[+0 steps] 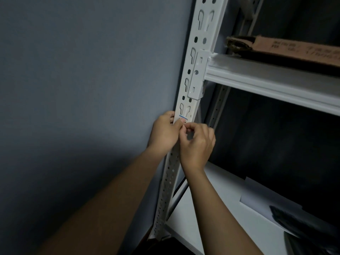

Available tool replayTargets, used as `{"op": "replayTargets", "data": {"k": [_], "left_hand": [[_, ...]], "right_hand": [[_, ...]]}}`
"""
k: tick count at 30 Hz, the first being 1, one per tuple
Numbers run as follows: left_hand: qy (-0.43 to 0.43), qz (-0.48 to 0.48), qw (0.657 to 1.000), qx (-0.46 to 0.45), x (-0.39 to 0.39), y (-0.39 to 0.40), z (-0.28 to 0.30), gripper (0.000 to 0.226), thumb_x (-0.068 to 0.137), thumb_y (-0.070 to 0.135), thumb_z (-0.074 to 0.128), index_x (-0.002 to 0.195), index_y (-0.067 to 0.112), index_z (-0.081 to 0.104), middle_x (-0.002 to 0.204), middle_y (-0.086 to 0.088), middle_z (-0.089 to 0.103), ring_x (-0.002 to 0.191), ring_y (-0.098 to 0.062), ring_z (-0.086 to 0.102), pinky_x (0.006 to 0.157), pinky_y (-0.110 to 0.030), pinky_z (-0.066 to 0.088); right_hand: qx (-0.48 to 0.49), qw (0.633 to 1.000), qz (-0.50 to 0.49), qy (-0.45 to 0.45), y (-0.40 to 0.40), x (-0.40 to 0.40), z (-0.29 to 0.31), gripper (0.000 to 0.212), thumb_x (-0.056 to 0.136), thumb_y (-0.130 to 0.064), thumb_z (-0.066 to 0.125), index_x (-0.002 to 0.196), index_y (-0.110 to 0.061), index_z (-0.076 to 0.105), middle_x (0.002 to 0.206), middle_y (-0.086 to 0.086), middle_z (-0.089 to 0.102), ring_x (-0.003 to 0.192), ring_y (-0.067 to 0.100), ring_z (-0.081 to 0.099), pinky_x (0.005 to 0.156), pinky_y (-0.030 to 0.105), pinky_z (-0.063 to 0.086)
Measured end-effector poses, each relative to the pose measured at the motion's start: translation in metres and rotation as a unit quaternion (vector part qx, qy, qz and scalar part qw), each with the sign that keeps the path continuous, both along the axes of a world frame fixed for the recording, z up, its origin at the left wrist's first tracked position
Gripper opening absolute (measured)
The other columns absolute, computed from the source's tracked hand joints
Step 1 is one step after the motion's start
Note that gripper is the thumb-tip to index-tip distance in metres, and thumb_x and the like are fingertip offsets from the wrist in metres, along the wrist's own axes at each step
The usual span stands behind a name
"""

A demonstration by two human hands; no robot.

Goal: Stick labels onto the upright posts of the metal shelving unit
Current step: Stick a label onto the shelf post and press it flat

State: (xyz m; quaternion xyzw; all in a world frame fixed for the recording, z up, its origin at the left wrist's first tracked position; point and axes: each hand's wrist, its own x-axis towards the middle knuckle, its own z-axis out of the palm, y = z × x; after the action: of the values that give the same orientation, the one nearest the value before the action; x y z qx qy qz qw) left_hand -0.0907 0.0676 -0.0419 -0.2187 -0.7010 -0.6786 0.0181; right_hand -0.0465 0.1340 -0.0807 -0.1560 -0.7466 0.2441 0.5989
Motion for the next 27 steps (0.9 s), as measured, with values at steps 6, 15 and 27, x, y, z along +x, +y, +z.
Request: {"op": "replayTargets", "data": {"k": [6,15,27], "left_hand": [[0.006,0.012,1.000,-0.017,0.0035,-0.0013,0.0021,0.014,0.094,0.017,0.053,0.105,0.015,0.063,0.097,-0.002,0.071,0.084,-0.016,0.067,0.076,-0.032,0.053],[0.022,0.018,0.999,-0.032,0.0065,-0.0038,0.0057,0.012,0.097,0.023,0.049,0.093,0.018,0.059,0.071,0.010,0.058,0.065,-0.009,0.054,0.073,-0.034,0.051],[0.008,0.013,1.000,-0.020,0.0079,-0.0039,0.0040,0.020,0.097,0.012,0.043,0.092,0.024,0.058,0.082,0.010,0.066,0.075,-0.012,0.062,0.075,-0.033,0.052]], "right_hand": [[0.003,1.000,0.002,-0.009,-0.0024,0.0013,0.0028,0.008,0.079,-0.021,0.070,0.078,-0.015,0.065,0.073,-0.002,0.060,0.081,0.012,0.046,0.090,0.054,0.046],[-0.003,1.000,0.021,-0.019,-0.0041,0.0035,0.0047,0.008,0.079,-0.022,0.067,0.078,-0.014,0.066,0.072,-0.001,0.060,0.081,0.013,0.050,0.096,0.057,0.042],[-0.004,0.999,0.026,-0.033,-0.0048,0.0027,0.0029,0.008,0.077,-0.016,0.073,0.076,-0.015,0.065,0.070,-0.003,0.058,0.079,0.020,0.057,0.113,0.052,0.024]]}}
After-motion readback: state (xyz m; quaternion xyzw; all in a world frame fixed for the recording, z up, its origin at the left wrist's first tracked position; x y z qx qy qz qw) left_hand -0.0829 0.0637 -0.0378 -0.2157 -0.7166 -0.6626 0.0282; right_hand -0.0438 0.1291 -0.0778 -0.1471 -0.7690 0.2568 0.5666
